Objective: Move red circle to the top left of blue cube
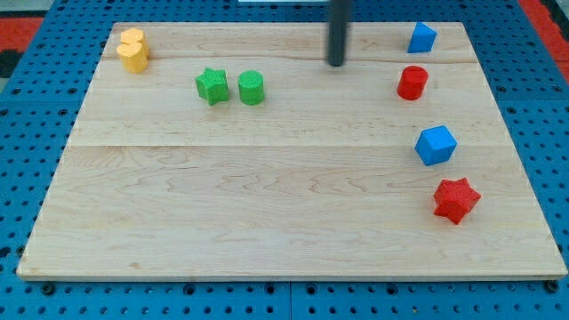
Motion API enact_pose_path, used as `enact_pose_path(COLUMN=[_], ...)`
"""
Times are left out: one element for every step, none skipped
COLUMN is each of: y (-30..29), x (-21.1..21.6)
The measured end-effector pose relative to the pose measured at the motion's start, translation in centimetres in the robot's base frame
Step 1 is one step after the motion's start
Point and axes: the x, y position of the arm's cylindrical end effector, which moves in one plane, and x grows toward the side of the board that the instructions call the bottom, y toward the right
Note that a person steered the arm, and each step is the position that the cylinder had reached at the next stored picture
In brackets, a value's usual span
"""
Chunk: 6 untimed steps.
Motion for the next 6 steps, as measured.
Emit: enact_pose_path(y=[6.9,6.9,3.4,1.4,5.3,7.3], x=[1.1,3.6,5.6,6.6,5.7,6.3])
